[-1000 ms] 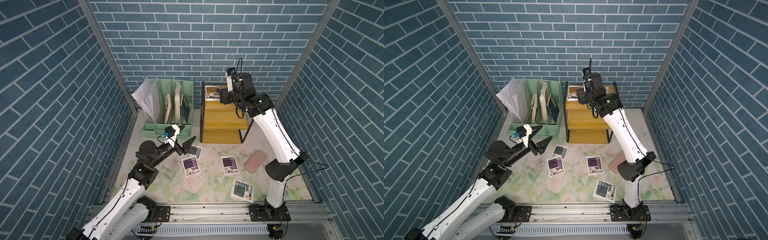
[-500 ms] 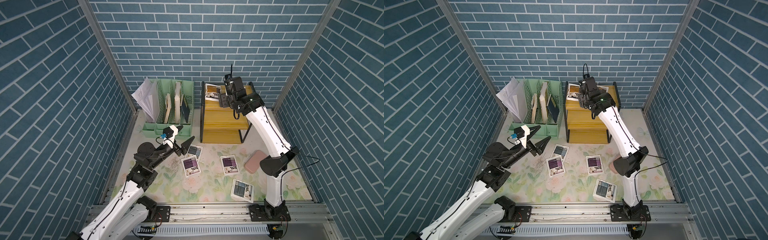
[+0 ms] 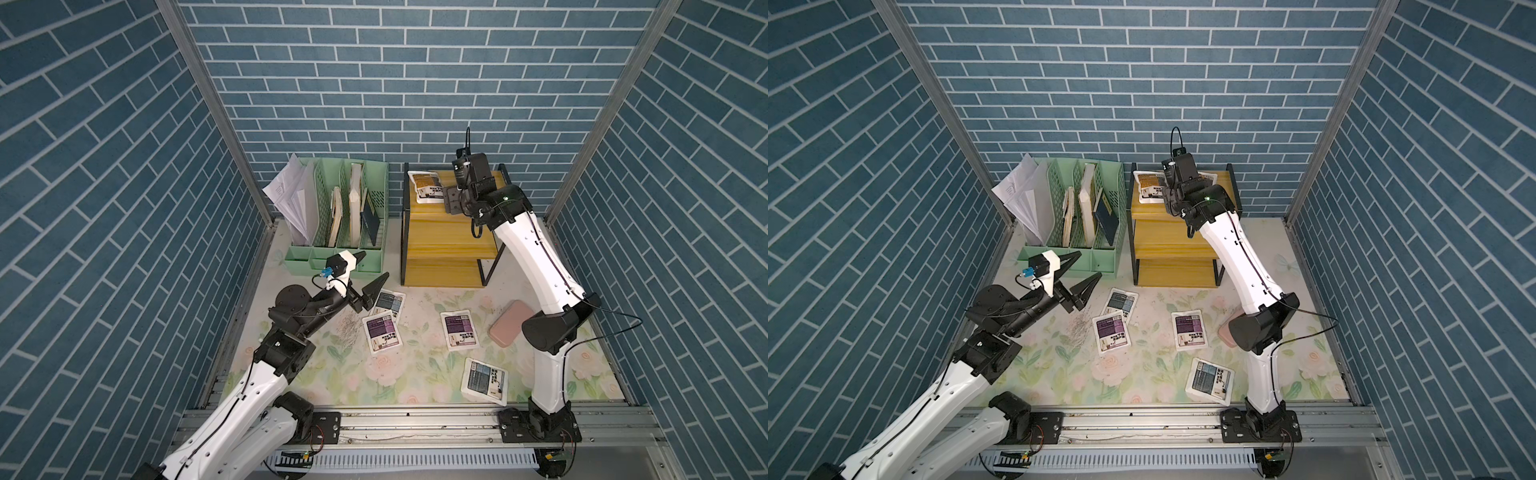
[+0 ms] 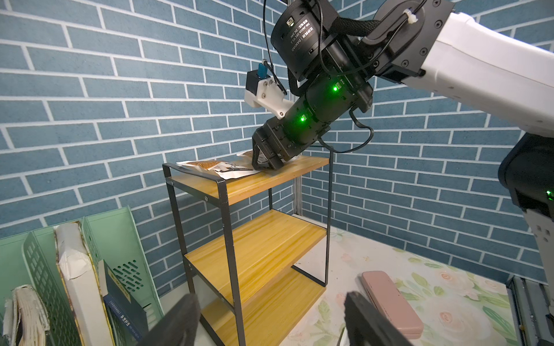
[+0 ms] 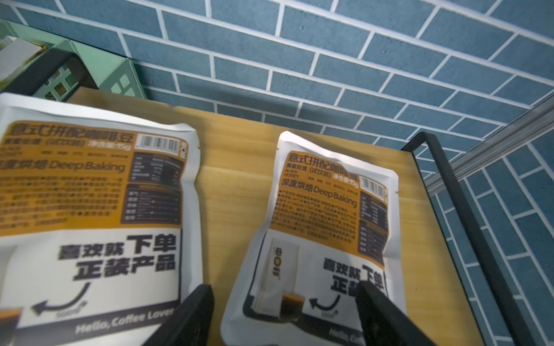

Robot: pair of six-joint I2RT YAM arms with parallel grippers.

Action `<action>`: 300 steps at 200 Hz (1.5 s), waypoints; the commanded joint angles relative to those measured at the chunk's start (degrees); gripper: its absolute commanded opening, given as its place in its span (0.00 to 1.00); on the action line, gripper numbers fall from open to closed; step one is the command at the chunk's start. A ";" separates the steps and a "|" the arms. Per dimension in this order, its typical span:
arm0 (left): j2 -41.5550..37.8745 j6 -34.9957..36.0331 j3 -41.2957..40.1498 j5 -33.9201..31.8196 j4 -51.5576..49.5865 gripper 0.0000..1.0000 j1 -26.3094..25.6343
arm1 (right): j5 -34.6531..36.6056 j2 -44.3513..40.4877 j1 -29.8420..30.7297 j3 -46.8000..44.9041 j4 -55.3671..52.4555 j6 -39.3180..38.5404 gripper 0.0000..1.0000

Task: Place the bagged coffee beans on the shelf by color
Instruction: Place the bagged coffee beans on the shelf, then pick up the bagged coffee beans at the center of the board.

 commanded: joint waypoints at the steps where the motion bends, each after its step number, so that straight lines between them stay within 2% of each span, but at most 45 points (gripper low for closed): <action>1: -0.09 -0.53 -0.58 -0.16 -0.31 0.81 -0.26 | 0.96 -2.45 -0.48 -1.19 -1.76 0.90 0.80; 112: 0.31 -0.89 -0.28 -0.07 -0.56 0.81 -0.29 | 2.26 -5.48 -1.46 -3.14 -1.94 1.18 0.80; 124: 0.53 -1.02 -0.25 -0.13 -0.58 0.81 -0.28 | -0.54 -6.37 -1.38 -3.30 -1.70 1.02 0.80; 143: 1.20 -2.27 0.06 -1.32 -1.24 0.81 -0.26 | -12.84 -10.05 -0.99 -5.73 1.23 1.17 0.82; 148: 1.41 -2.93 0.19 -1.74 -1.53 0.81 -0.28 | -16.25 -11.73 -0.74 -7.36 2.47 1.26 0.87; 155: 1.76 -4.01 0.28 -2.64 -2.15 0.81 -0.28 | -20.75 -14.59 -0.37 -10.30 4.38 1.50 0.98; 159: 1.91 -4.67 0.36 -3.32 -2.57 0.81 -0.26 | -22.90 -16.37 -0.29 -12.18 5.54 1.85 1.00; 196: 3.40 -15.01 0.26 -14.67 -7.76 0.83 -0.15 | -35.30 -36.68 -0.24 -34.75 12.99 8.24 1.00; 214: 5.35 -20.24 1.55 -18.98 -13.57 0.83 -0.12 | -40.99 -47.26 0.03 -48.91 14.01 14.55 0.99; 230: 7.59 -24.85 3.25 -20.74 -20.38 0.82 0.05 | -42.62 -57.55 0.28 -63.20 15.27 21.51 0.94; 254: 9.95 -31.29 2.00 -15.51 -27.44 0.74 2.60 | -42.12 -70.66 0.87 -84.20 19.45 33.28 0.83; 274: 8.39 -38.03 -4.54 -3.15 -25.81 0.69 7.76 | -42.91 -76.84 4.77 -100.51 32.05 42.11 0.76; 289: 7.18 -40.50 -7.87 0.88 -26.15 0.65 9.82 | -39.94 -76.84 8.81 -107.95 40.67 46.24 0.71; 300: 6.47 -40.53 -9.61 1.16 -27.61 0.62 10.17 | -36.12 -72.30 12.70 -111.35 45.91 48.02 0.63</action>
